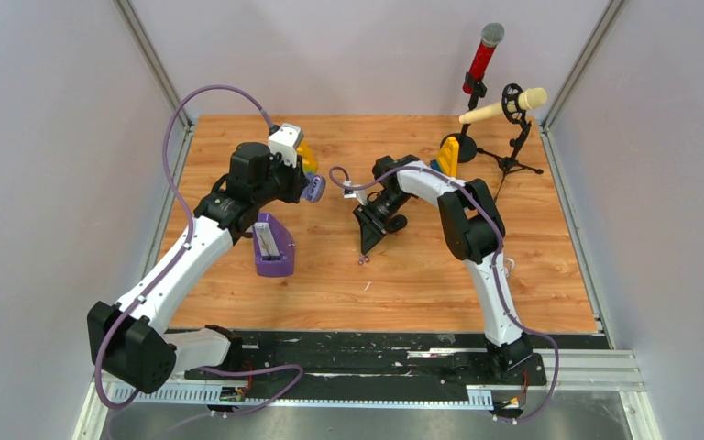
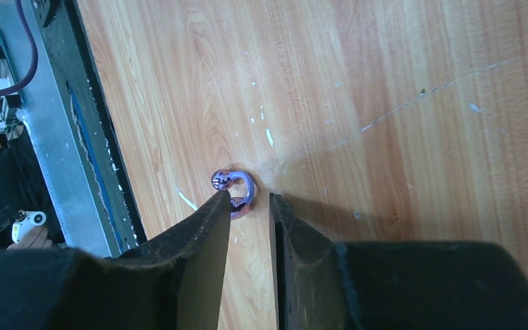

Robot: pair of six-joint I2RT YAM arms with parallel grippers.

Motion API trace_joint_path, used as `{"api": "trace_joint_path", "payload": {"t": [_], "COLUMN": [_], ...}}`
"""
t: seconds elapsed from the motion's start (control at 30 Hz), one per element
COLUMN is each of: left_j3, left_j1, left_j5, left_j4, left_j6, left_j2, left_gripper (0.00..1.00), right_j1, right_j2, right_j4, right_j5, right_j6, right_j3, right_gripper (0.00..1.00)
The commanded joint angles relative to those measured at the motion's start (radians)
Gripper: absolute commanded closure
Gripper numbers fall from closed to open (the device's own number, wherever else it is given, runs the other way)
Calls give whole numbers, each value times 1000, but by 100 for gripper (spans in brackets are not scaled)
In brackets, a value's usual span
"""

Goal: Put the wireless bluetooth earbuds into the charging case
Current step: Pick up the earbud from the center of the board.

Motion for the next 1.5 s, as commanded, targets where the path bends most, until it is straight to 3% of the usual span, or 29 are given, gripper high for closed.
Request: {"api": "trace_joint_path", "payload": {"t": [0.0,0.53,0.8,1.03,1.47], "left_j3": [21,24,23,24,25], "left_j1": [5,7,7,7,7], "left_j5": [-1,4,3,3,1], "left_j4": [29,23,24,26,26], "left_j6": [11,11,11,10,10], "left_j2": [-33,-39,-42,-37,-32], "left_gripper": [73,73,73,73,73], "right_j1": [30,29,-19,-27,-13], "right_j2": [26,12,24,61,79], "right_j4": [70,71,72,72,38], "right_j5": [107,136,72,66,86], "right_j6": [-40,-43,1,35,12], "right_j3": [-49,-100,-40,13,20], "right_gripper": [71,71,71,79,77]}}
